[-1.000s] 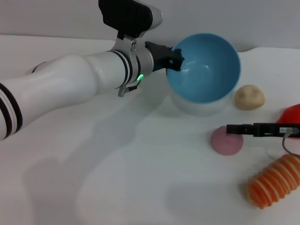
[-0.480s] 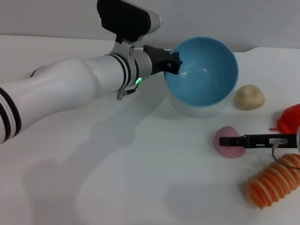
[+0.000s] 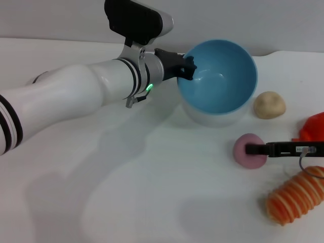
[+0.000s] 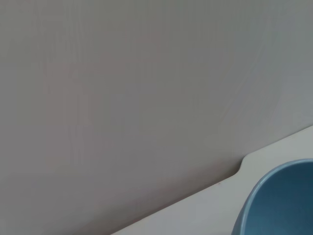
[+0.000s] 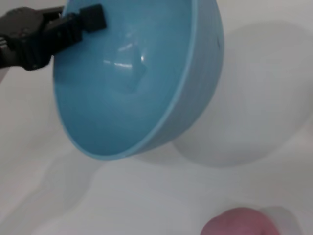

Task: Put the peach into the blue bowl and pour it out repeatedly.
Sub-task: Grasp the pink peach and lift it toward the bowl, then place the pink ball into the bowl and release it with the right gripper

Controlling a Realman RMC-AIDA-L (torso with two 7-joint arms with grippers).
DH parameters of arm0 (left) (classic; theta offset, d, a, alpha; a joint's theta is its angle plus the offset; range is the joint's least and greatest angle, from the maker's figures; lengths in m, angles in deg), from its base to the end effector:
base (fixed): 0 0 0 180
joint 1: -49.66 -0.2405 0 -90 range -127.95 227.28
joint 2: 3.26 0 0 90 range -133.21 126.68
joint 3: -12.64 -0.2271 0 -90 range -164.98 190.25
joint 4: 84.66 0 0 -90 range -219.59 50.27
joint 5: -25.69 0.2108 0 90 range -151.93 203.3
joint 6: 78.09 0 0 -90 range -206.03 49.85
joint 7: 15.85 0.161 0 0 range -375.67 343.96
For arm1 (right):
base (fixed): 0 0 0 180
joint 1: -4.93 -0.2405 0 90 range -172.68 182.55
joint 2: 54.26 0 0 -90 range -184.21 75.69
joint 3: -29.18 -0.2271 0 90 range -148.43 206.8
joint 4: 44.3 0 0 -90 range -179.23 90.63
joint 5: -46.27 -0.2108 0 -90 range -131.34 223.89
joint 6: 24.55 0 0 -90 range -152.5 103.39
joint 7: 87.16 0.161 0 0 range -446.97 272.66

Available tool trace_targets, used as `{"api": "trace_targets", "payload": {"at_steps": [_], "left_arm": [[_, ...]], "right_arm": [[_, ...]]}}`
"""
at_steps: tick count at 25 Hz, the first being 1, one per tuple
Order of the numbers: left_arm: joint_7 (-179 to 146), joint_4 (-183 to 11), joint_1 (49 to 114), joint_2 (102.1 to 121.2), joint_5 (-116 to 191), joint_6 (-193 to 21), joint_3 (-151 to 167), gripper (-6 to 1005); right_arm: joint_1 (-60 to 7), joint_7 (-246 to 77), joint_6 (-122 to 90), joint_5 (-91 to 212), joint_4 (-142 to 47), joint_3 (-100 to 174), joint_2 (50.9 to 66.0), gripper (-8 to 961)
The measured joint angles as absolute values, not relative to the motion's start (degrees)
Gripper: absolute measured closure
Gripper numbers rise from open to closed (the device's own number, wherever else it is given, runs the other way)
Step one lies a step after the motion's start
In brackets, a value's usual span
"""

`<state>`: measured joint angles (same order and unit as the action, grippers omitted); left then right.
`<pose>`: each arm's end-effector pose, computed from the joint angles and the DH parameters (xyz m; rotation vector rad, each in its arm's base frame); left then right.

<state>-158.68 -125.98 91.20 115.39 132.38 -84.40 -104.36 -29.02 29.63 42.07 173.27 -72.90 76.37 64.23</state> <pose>-0.1523 0.4116 -0.1128 -2.2397 -0.7686 -0.2880 0.2859 0.3364 -0.0474 -2.3898 1.5358 0.2705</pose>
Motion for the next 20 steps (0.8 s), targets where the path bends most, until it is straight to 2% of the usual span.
{"api": "trace_targets", "payload": {"at_steps": [3, 8, 16, 20], "left_arm": [[-158.68, -125.9, 91.19, 115.39, 132.38, -84.3, -104.15, 1000], [-158.51, -125.54, 91.14, 115.33, 132.38, -84.24, -104.17, 1000], [-158.06, -124.67, 91.55, 115.3, 132.69, -84.25, -104.63, 1000], [-157.89, -124.17, 92.95, 115.39, 132.81, -86.01, -106.01, 1000]], "right_arm": [[-28.41, 29.45, 43.9, 173.11, -75.42, 75.95, 64.3, 691], [-27.56, 27.54, 47.81, 172.73, -79.45, 75.96, 64.31, 749], [-24.3, 19.67, 65.27, 161.84, -93.36, 75.5, 64.16, 784], [-23.8, 14.92, 66.68, 156.39, -96.05, 73.33, 64.16, 806]]}}
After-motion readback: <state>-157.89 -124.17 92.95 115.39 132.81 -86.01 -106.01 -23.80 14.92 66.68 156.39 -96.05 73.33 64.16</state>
